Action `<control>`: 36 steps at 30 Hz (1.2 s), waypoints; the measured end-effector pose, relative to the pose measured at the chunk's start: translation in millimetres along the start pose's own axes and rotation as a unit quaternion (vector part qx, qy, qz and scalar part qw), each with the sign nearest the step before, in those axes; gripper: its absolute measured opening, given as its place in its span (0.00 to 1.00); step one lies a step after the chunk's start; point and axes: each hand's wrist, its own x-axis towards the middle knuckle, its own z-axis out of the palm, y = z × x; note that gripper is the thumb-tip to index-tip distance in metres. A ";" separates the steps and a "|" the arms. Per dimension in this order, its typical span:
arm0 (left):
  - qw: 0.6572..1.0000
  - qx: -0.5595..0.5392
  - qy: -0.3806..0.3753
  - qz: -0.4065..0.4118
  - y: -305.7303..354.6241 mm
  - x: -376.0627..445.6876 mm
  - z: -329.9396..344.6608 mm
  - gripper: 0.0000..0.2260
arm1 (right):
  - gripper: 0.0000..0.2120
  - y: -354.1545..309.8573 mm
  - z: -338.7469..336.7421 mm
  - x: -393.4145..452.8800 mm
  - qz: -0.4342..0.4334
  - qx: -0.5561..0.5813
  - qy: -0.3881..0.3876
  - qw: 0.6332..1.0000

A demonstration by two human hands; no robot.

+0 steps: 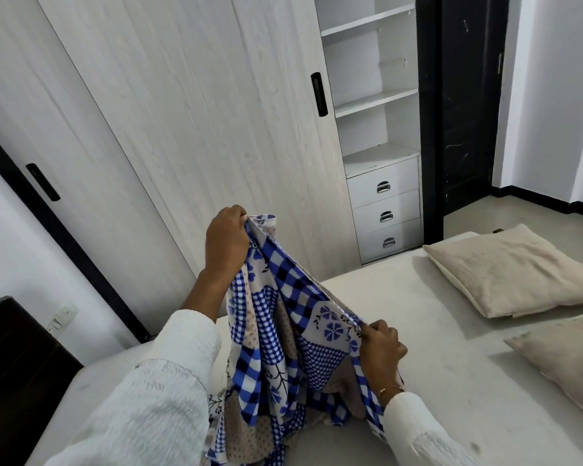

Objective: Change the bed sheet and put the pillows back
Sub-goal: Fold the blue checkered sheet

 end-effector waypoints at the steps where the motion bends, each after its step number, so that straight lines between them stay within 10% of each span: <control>1: 1.000 0.010 0.002 -0.010 -3.8 -0.1 -0.2 0.09 | 0.08 2.6 -0.9 4.3 -0.003 0.013 0.027 1.000; 19: 0.997 0.063 0.009 -0.046 -43.1 1.4 -2.8 0.08 | 0.02 10.0 3.6 27.8 -0.155 0.137 -0.065 0.976; 29: 0.994 0.071 -0.005 -0.081 -57.5 -11.6 7.7 0.09 | 0.19 12.2 -22.0 28.4 -0.082 0.218 -0.134 0.963; 36: 0.994 0.062 0.000 -0.091 -68.5 -15.7 8.0 0.08 | 0.08 13.6 -36.0 29.4 0.006 0.309 -0.257 0.916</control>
